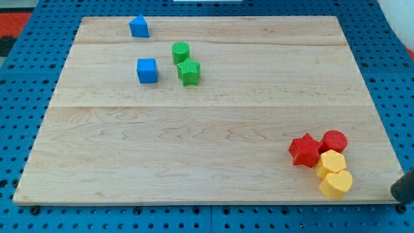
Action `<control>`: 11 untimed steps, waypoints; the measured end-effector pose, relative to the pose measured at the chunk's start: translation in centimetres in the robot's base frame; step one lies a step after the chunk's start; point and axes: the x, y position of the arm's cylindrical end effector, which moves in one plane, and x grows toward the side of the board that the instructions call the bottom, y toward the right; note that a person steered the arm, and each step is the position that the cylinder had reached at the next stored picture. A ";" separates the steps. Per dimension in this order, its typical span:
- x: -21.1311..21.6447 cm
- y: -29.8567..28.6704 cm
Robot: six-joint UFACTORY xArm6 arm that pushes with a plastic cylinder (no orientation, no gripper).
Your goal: Place the yellow heart towards the left side of the red star
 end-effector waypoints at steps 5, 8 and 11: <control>0.0 -11.2; -2.1 -14.9; -11.3 -35.5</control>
